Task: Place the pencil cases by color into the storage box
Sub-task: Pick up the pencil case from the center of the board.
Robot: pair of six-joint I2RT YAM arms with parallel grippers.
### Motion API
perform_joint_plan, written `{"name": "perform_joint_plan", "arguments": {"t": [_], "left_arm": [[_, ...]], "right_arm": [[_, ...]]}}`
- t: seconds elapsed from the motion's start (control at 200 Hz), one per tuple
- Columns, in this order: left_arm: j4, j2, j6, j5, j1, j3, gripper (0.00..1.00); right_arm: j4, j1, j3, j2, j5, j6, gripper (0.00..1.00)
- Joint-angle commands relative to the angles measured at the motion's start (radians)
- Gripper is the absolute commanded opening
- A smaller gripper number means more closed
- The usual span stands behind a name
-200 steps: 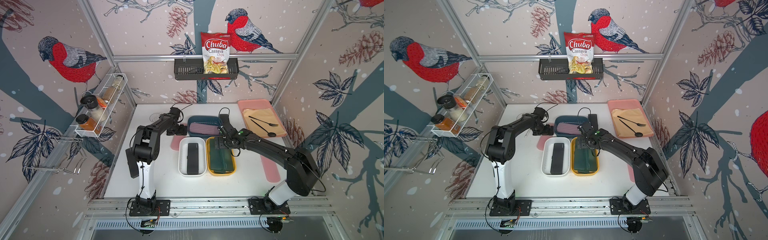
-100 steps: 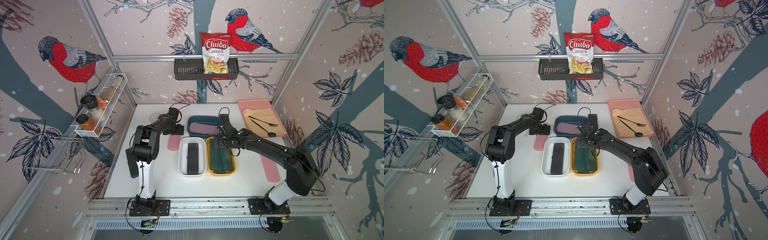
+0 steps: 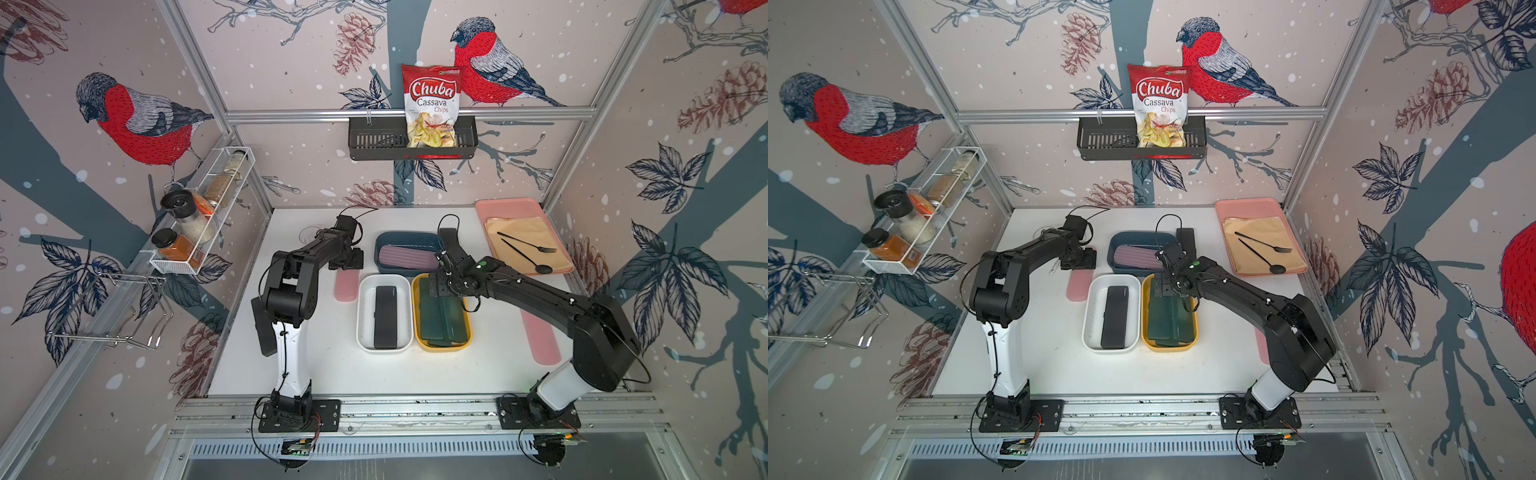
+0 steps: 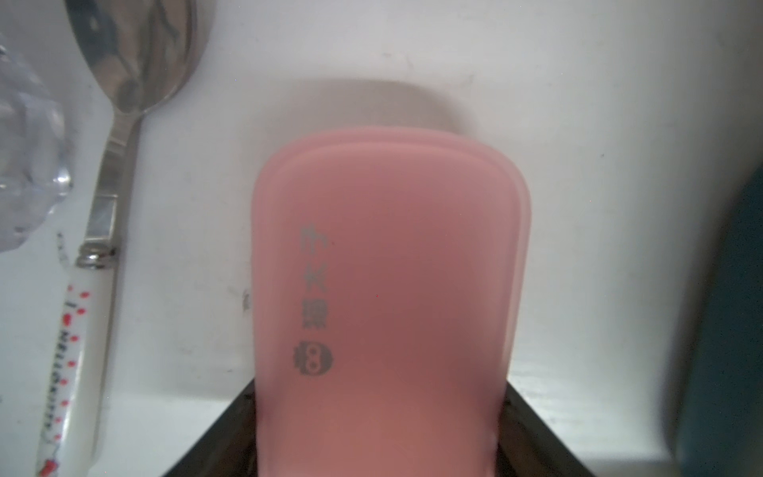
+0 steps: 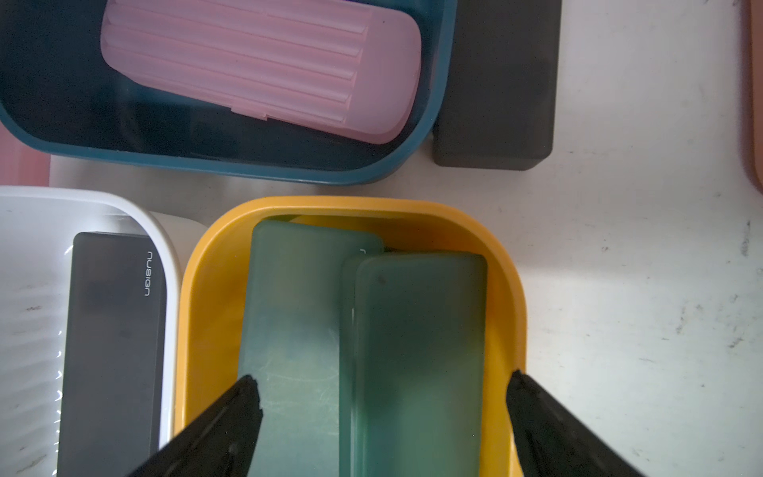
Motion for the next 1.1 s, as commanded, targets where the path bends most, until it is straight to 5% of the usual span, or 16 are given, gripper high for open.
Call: {"name": "perform_joint_plan", "arguments": {"t": [0.0, 0.615, 1.091], "left_arm": [[-0.108, 0.008, -0.016, -0.013, 0.008, -0.01, 0.66], [-0.161, -0.175, 0.089, -0.066, 0.008, 0.179, 0.69], [0.051, -0.273, 0.396, 0.28, 0.0, 0.192, 0.7]], "right_arm": [[0.018, -0.002, 0.002, -0.012, 0.005, -0.018, 0.96], [0.063, -0.034, -0.027, -0.072, -0.006, -0.017, 0.96], [0.124, -0.096, -0.048, -0.125, -0.023, 0.008, 0.96]]}}
